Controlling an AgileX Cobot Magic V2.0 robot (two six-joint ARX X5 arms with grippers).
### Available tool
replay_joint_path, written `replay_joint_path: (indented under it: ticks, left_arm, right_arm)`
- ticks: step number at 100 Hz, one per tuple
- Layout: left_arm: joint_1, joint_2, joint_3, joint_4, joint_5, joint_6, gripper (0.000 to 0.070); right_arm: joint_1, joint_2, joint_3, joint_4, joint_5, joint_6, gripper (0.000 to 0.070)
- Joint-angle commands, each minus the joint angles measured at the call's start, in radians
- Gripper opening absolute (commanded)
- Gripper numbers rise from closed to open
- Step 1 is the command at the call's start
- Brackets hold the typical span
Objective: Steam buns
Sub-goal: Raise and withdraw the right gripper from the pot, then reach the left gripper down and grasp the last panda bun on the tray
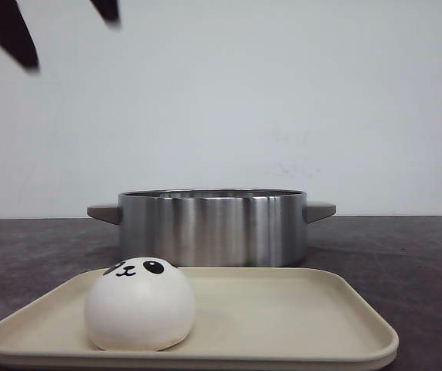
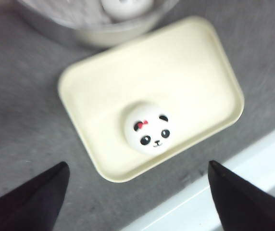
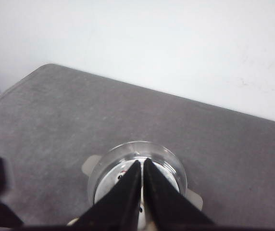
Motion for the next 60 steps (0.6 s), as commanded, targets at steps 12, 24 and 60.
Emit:
replay_joint_path:
  ticks: [12, 24, 60]
  left_arm:
    - [-0.068, 0.127, -0.04, 0.071, 0.003, -0.024, 0.07]
    - [-0.09, 0.209, -0.048, 0.111, 0.002, -0.032, 0.07]
    - [-0.132, 0.414, -0.048, 0.153, -0.001, -0.077, 0.07]
  right_arm:
    - [0.01, -0.004, 0.013, -0.05, 0.04, -0.006, 0.0]
    - [0.01, -0.007, 0.013, -0.088, 0.043, 0.016, 0.0]
    - [0.011, -0.014, 0.013, -0.092, 0.043, 0.05, 0.0]
